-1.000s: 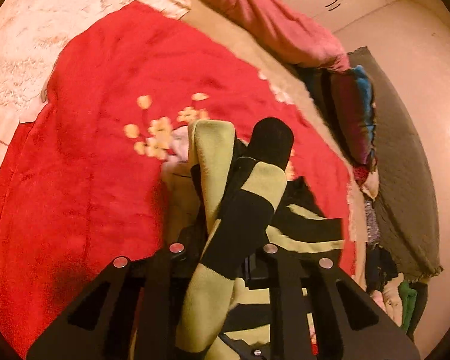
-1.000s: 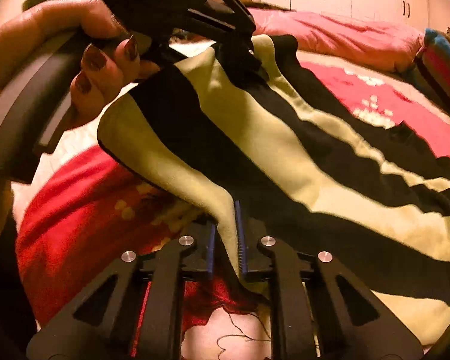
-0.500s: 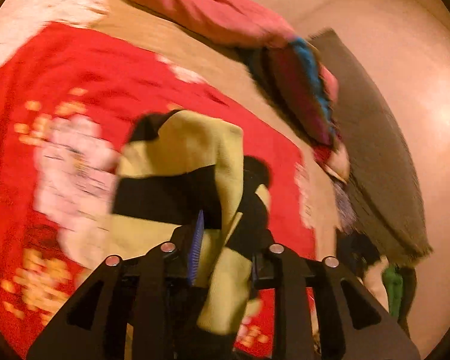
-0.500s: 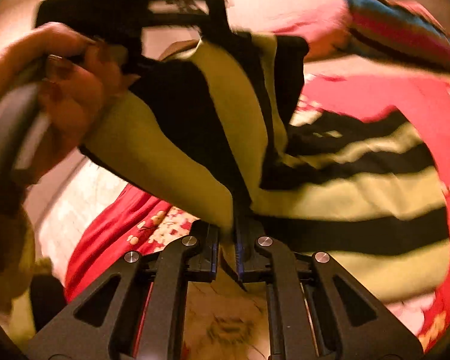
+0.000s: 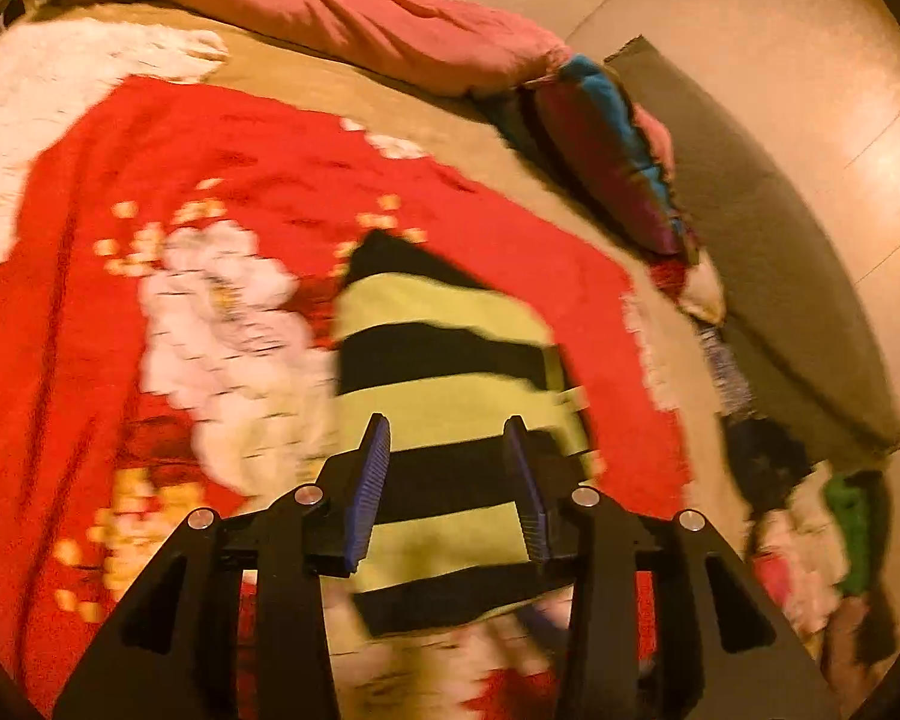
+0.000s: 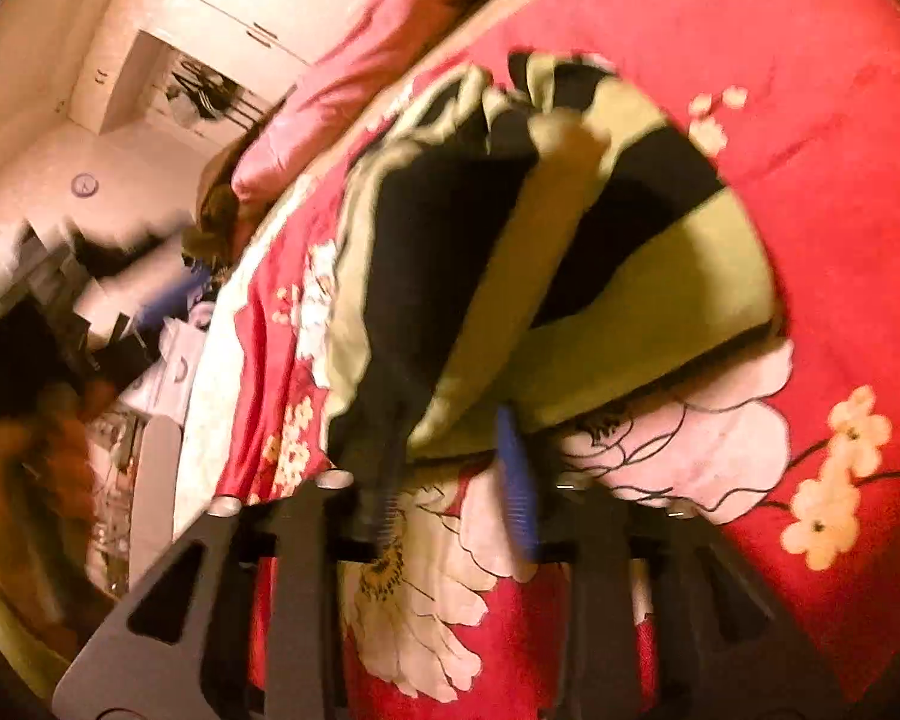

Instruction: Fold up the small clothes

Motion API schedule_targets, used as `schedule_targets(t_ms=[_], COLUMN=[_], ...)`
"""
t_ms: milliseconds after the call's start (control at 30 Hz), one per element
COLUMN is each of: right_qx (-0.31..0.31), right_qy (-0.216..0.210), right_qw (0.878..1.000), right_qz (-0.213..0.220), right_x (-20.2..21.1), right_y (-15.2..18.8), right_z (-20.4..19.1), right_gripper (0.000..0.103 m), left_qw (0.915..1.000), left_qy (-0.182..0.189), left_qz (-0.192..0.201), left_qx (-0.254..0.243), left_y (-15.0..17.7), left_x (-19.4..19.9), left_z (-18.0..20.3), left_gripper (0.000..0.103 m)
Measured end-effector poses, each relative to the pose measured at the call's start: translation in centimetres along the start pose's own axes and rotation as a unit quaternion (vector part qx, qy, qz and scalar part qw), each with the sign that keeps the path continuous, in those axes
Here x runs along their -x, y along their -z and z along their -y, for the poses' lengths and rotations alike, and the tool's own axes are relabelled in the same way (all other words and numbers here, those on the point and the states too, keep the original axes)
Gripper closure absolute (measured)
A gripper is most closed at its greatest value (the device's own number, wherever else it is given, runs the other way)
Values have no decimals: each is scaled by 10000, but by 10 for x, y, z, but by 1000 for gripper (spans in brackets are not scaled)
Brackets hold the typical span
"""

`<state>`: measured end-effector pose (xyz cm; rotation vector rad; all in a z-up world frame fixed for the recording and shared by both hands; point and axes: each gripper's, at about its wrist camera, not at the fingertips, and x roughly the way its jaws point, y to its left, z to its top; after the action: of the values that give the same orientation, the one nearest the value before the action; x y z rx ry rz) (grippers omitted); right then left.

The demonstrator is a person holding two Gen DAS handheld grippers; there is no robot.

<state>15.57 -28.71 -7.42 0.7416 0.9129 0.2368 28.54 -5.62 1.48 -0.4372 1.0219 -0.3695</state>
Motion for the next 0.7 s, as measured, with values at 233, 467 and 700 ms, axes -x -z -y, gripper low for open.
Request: schedule_targets(t_ms=[233, 467, 700], right_qx=[571, 880, 432], right_qy=[199, 455, 49], right_qw=[9947, 9906, 9985], right_qz=[827, 941, 331], right_x=[33, 42, 14], right_y=[-21, -62, -118], right_z=[-24, -16, 2], right_gripper=[36, 26, 22], left_qw=[9980, 9943, 9910], left_qy=[-566, -693, -722], left_qz=[78, 80, -398], left_qx=[-277, -801, -1052], left_y=[28, 53, 71], left_x=[-8, -28, -72], left_z=[-27, -16, -5], left_gripper=[59, 55, 55])
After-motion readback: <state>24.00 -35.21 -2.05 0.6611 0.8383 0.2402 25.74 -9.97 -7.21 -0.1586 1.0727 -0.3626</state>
